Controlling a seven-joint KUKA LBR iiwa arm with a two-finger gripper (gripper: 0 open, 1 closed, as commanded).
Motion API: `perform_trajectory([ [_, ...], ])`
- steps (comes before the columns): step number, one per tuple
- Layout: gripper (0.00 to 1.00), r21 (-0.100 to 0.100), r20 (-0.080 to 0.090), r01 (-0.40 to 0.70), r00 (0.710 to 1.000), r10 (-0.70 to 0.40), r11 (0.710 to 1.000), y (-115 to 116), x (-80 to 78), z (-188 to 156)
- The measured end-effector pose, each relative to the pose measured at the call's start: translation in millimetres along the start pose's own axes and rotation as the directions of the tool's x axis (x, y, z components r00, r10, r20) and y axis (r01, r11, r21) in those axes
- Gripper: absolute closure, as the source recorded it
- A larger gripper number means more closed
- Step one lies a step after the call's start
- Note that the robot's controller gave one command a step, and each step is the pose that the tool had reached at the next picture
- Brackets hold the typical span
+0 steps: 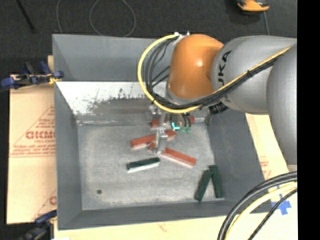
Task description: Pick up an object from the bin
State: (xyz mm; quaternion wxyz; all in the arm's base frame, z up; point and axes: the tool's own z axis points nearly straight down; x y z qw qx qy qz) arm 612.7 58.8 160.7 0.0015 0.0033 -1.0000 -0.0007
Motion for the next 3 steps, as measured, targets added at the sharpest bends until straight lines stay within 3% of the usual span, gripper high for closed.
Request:
perform_trajectory([
  [1,0.0,0.003,-0.001,0.111,0.994,-0.111,0.994,-31.0,-8.5,93.2],
  [2,1.0,0.002,0.014,0.11,0.994,-0.11,0.994,-29.5,-12.4,86.4],
  [3,1.0,0.005,0.017,0.11,0.994,-0.11,0.994,-24.7,-25.9,-70.4],
])
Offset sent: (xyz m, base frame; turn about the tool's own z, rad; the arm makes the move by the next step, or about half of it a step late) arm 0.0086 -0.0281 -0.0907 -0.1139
